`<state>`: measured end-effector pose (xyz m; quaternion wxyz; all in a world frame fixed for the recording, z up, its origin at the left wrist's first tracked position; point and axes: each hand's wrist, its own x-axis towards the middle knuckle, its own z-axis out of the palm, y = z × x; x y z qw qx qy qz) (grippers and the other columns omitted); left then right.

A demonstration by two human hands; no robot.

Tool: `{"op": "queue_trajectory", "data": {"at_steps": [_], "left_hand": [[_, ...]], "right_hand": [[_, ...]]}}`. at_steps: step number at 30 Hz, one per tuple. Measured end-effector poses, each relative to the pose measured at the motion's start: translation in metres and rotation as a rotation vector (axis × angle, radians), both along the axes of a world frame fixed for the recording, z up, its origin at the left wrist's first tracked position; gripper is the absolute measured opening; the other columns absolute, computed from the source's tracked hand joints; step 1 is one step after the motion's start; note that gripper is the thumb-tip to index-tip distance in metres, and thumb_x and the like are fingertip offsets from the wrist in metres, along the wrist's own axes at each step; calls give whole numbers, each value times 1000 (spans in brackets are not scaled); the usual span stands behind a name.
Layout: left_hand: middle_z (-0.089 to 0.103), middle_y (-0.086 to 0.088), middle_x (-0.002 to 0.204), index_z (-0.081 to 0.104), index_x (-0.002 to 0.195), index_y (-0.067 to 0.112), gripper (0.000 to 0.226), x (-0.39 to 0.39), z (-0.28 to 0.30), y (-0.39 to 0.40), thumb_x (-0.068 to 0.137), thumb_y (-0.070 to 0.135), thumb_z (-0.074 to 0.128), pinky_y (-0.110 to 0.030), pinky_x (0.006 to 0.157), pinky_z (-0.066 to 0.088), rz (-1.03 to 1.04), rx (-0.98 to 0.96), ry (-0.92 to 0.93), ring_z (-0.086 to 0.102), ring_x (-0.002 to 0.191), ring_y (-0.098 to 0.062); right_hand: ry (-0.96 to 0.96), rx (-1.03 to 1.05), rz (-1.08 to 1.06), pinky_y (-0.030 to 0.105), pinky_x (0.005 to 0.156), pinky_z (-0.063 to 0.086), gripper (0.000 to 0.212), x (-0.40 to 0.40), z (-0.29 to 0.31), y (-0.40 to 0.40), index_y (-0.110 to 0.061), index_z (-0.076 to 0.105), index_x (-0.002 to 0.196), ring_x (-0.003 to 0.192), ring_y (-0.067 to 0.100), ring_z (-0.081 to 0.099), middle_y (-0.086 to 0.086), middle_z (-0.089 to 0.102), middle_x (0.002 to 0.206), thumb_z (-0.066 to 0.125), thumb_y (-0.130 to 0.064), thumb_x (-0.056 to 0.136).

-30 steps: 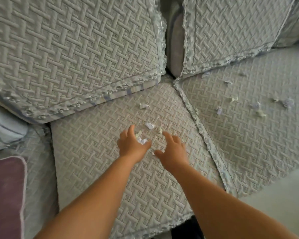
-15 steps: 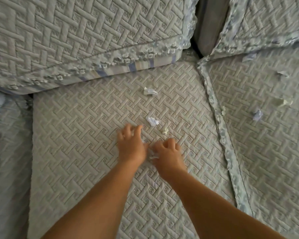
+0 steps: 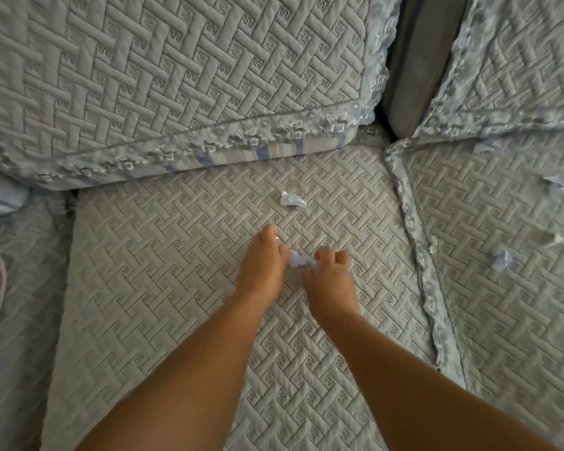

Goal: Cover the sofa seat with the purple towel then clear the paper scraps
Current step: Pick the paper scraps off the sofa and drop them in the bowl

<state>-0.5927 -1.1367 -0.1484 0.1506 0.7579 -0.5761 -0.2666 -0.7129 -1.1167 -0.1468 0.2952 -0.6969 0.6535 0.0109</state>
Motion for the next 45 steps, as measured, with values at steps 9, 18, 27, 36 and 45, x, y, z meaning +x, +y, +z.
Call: {"op": "queue_trajectory", "data": {"at_steps": [9, 18, 27, 36, 45], "left_hand": [[45, -10, 117, 49, 104, 5, 20, -12, -21, -16, 96, 23, 45, -23, 60, 35, -45, 59, -86, 47, 75, -15], [38, 0, 144, 41, 124, 27, 30, -3, -13, -92, 95, 25, 37, -24, 65, 43, -101, -136, -35, 59, 86, -14], [49, -5, 124, 39, 120, 17, 43, -8, -36, -97, 85, 11, 64, -29, 73, 52, -226, -128, -145, 55, 88, -15], [49, -10, 128, 46, 124, 12, 28, -15, -31, -99, 97, 18, 42, -30, 79, 40, -143, 40, -235, 52, 106, -25], [56, 3, 82, 55, 92, 9, 36, -39, -17, -79, 98, 38, 36, -22, 48, 25, -35, 48, -72, 43, 59, -7]], "right_hand": [[-141, 44, -67, 25, 61, 42, 14, 3, -19, -24, -17, 49, 108, 80, 17, 56, 3, 49, 114, 44, -13, 95], [-349, -71, -293, 26, 67, 48, 37, 22, -11, -109, -18, 41, 124, 82, 15, 54, 3, 33, 129, 42, 0, 93], [-318, -90, -209, 24, 79, 47, 32, 22, -35, -126, -19, 46, 119, 92, 15, 52, 2, 30, 128, 48, -4, 91], [-10, -232, 80, 33, 92, 41, 50, 11, -33, -96, -11, 27, 134, 112, 26, 39, 14, 32, 131, 50, -17, 90], [-151, -13, -292, 35, 62, 46, 18, -36, -18, -84, -12, 42, 114, 90, 29, 60, 10, 53, 113, 42, -17, 97]]}}
